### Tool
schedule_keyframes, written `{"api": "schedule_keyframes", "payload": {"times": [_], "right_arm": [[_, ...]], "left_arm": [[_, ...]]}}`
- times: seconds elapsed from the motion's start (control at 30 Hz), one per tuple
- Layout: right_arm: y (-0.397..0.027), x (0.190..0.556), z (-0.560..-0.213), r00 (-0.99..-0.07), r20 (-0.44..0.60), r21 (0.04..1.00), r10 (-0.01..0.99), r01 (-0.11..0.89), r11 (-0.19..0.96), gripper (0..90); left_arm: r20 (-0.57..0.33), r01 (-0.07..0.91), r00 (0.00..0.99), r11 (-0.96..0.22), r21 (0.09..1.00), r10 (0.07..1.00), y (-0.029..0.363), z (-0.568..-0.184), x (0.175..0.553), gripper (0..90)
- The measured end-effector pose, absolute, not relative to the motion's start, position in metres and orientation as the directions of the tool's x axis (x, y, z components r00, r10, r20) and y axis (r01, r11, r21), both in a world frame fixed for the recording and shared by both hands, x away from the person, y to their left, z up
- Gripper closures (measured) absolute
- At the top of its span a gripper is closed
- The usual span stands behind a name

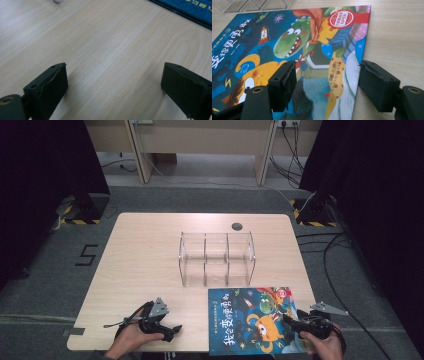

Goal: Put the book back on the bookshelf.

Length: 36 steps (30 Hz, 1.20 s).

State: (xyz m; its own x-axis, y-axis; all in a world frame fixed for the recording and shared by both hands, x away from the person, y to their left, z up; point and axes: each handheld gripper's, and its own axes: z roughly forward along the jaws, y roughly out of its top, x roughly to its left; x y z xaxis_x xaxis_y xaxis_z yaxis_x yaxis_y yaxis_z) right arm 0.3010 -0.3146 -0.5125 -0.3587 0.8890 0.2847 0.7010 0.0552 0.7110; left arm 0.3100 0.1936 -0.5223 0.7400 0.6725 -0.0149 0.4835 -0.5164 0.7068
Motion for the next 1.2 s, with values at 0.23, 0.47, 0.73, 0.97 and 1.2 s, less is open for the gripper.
{"api": "schedule_keyframes", "payload": {"times": [0.23,0.47,0.73,0.97,1.2], "right_arm": [[-0.302,0.301,-0.513,-0.400,0.296,0.707,0.868,0.703,0.083,31.1],[-0.296,0.302,-0.514,-0.413,0.336,0.702,0.846,0.709,0.067,31.0],[-0.284,0.306,-0.514,-0.416,0.367,0.696,0.832,0.716,0.051,30.8],[-0.272,0.309,-0.515,-0.424,0.386,0.694,0.819,0.719,0.045,30.7],[-0.255,0.309,-0.516,-0.441,0.400,0.690,0.804,0.722,0.053,30.5]], "left_arm": [[-0.015,0.482,0.741,-0.518,0.707,0.671,0.194,-0.522,0.310,5.7],[-0.014,0.482,0.741,-0.517,0.708,0.671,0.194,-0.522,0.310,5.5],[-0.066,0.488,0.761,-0.503,0.713,0.645,0.193,-0.521,0.310,5.8],[-0.197,0.555,0.741,-0.419,0.719,0.642,0.194,-0.518,0.310,10.5],[-0.220,0.579,0.719,-0.394,0.714,0.660,0.194,-0.517,0.310,13.6]]}}
